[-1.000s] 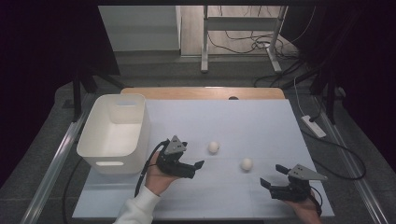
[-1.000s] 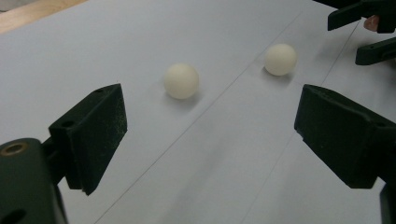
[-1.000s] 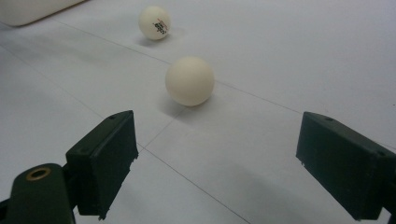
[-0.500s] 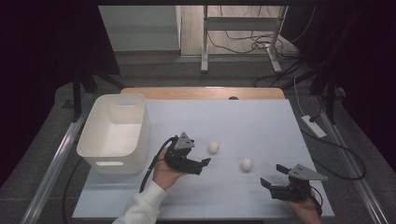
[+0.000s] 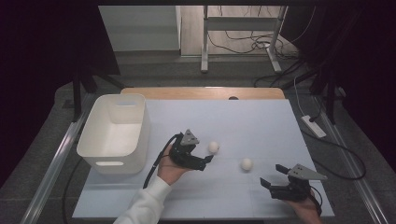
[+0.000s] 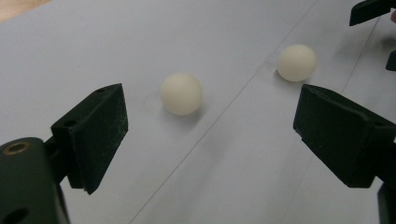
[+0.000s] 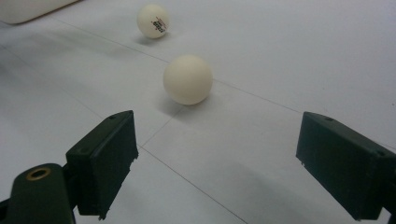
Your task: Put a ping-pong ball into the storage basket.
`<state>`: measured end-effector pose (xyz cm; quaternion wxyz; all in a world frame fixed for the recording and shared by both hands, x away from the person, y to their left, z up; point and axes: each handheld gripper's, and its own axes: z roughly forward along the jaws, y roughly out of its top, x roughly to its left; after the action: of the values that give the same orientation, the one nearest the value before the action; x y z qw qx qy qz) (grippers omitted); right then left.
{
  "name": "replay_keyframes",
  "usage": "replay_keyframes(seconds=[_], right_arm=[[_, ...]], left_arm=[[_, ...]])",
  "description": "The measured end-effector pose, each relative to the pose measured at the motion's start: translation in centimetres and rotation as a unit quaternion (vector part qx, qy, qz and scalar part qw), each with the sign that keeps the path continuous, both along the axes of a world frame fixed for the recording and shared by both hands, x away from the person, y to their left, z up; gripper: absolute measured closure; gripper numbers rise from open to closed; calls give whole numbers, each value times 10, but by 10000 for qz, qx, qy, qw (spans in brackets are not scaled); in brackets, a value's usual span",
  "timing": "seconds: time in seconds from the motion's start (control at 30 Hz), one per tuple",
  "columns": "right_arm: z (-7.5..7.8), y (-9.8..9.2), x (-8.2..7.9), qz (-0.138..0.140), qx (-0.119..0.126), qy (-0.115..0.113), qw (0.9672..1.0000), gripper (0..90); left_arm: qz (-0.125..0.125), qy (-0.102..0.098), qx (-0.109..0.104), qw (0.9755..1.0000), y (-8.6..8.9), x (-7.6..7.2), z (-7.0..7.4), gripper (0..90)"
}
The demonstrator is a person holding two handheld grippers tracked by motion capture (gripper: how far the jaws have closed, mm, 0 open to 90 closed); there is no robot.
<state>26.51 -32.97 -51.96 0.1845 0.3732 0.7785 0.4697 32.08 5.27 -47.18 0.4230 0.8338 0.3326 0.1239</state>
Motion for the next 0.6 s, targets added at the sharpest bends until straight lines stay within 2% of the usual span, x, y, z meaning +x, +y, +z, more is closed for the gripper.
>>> replay_keyframes(seconds=[0.33, 0.6], right_arm=[[0, 0, 0, -2, -10, 7, 10000, 121], [-1, 0, 1, 2, -31, 40, 10000, 121]], left_arm=[[-27, 140, 6, 9999, -4, 9, -1, 112], [-39, 211, 15, 9998, -13, 20, -1, 112]])
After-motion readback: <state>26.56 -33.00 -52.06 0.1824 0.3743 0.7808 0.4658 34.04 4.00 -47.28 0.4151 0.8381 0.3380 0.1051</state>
